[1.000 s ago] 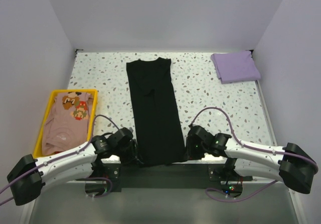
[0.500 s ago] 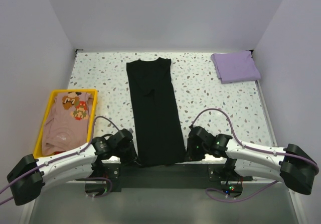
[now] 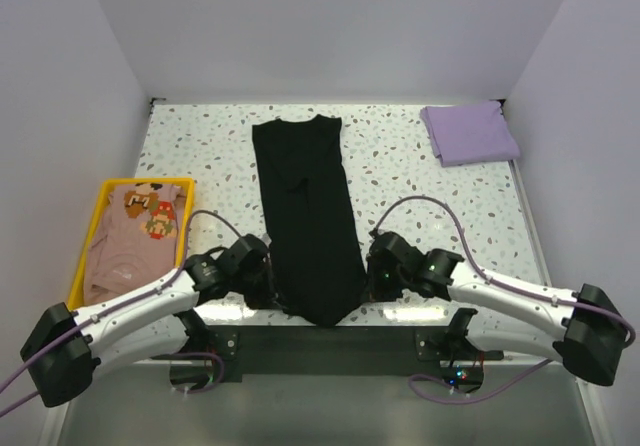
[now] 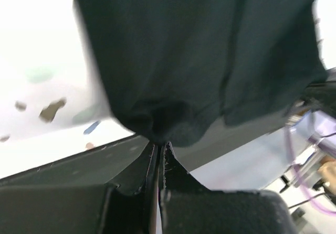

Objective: Fold and stack the t-shirts
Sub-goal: Fold the tshirt

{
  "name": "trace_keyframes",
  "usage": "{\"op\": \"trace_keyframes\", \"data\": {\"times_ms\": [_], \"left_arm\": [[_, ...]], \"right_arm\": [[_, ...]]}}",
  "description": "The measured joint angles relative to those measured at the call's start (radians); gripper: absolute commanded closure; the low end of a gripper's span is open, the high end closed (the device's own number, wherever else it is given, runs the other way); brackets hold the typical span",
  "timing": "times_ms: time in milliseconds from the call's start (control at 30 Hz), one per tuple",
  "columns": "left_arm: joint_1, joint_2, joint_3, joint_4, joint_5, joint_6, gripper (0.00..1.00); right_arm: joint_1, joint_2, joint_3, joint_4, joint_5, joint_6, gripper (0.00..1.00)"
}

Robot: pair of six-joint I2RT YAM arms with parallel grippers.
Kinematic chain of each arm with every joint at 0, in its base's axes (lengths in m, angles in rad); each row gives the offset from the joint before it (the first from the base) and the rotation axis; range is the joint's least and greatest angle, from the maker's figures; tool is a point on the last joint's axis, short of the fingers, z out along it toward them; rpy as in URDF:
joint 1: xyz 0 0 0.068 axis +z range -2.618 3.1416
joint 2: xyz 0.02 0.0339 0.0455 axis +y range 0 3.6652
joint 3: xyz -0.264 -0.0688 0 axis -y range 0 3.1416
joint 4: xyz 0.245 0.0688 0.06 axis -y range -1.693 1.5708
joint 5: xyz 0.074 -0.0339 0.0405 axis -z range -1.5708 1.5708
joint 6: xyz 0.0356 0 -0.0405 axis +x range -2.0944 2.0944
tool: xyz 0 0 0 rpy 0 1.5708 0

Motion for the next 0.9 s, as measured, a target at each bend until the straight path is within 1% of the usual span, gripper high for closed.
{"op": "trace_keyframes", "data": {"times_ms": [133,267,400,667,900], "left_arm": [[0.107,0.069,0.100,0.000,-0.001,0.100,1.00],[0.168,0.167,0.202,0.002,-0.010,0.192,1.00],[0.238,0.262,0.276,0.025,-0.017,0.259,1.00],[0.405,0.418,0.375,0.109,-0.018,0.326,1.00],[0.491,0.579,0.462,0.190,-0.019,0.351,1.00]], "right_arm": [[-0.084,0.101,0.122,0.018,0.004,-0.056,1.00],[-0.189,0.214,0.198,0.042,-0.008,-0.114,1.00],[-0.259,0.366,0.320,0.069,-0.017,-0.160,1.00],[-0.359,0.651,0.554,0.169,-0.055,-0.201,1.00],[-0.434,0.820,0.706,0.187,-0.069,-0.212,1.00]]}}
